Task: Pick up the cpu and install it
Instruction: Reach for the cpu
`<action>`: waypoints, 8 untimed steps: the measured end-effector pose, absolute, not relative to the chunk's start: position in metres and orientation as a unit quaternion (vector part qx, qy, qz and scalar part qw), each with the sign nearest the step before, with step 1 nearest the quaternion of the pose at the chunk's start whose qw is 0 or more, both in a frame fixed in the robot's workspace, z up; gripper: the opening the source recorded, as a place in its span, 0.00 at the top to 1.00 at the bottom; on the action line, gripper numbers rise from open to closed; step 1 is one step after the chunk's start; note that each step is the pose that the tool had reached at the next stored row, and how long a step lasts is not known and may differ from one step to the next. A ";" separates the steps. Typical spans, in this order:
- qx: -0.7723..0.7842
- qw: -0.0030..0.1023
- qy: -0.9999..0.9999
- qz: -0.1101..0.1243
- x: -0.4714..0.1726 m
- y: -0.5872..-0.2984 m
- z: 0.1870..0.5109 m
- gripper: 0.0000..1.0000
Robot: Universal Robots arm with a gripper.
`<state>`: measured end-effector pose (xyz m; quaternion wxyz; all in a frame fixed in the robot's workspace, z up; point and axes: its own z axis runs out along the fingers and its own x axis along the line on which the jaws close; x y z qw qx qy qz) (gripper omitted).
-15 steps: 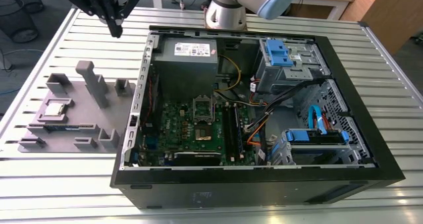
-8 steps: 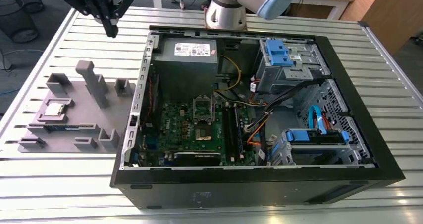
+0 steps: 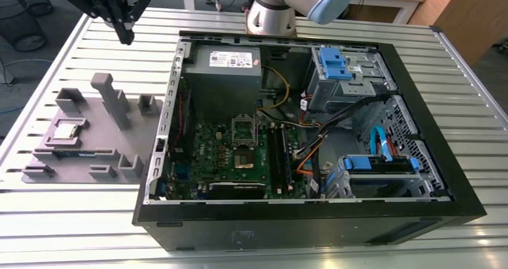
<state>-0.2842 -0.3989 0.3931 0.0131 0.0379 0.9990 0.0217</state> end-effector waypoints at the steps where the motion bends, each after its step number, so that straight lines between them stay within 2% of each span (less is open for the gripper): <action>1: 0.038 0.013 0.999 0.022 -0.286 -0.399 0.393 0.89; 8: 0.038 0.013 0.999 0.022 -0.295 -0.399 0.393 0.89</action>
